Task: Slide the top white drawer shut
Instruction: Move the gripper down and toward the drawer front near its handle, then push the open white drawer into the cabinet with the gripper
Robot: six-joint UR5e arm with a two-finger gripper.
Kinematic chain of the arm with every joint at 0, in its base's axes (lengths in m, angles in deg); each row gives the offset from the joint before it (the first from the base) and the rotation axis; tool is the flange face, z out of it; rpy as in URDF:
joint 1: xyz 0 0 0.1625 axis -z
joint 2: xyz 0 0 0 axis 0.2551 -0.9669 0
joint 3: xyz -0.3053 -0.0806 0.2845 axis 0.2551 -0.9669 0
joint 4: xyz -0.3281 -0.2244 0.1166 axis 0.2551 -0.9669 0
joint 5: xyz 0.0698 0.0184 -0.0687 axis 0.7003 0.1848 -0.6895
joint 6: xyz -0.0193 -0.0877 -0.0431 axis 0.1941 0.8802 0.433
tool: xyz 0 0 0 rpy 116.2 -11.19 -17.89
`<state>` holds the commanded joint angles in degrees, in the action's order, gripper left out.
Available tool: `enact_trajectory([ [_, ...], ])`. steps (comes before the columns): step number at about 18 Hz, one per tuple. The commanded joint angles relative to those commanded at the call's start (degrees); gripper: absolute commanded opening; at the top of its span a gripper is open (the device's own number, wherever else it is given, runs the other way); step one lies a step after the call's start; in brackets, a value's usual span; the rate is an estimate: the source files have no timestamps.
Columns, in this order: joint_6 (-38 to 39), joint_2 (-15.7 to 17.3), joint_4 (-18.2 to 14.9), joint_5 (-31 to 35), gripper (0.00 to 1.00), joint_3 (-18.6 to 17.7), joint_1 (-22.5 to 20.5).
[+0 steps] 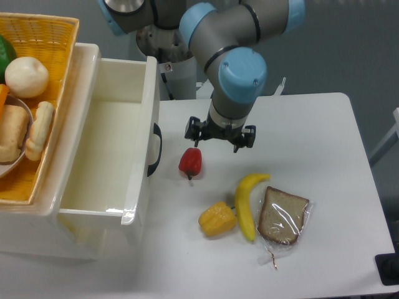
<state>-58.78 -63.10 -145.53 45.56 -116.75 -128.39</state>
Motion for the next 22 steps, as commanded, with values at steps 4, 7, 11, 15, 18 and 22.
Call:
enact_trajectory([
  [4, 0.1, -0.4, 0.0, -1.9, 1.00, -0.2, 0.1],
  [7, 0.1, -1.6, 0.1, -1.8, 1.00, -0.2, 0.3],
  [11, -0.5, -2.6, 0.4, -1.6, 1.00, -0.1, 0.5],
  [15, -0.3, -3.5, 1.0, -1.7, 1.00, 0.0, 1.8],
  [18, -0.5, -4.1, 1.1, -1.6, 1.00, 0.0, 3.6],
  [22, -0.9, -4.0, 1.2, -1.7, 1.00, 0.0, 4.5],
])
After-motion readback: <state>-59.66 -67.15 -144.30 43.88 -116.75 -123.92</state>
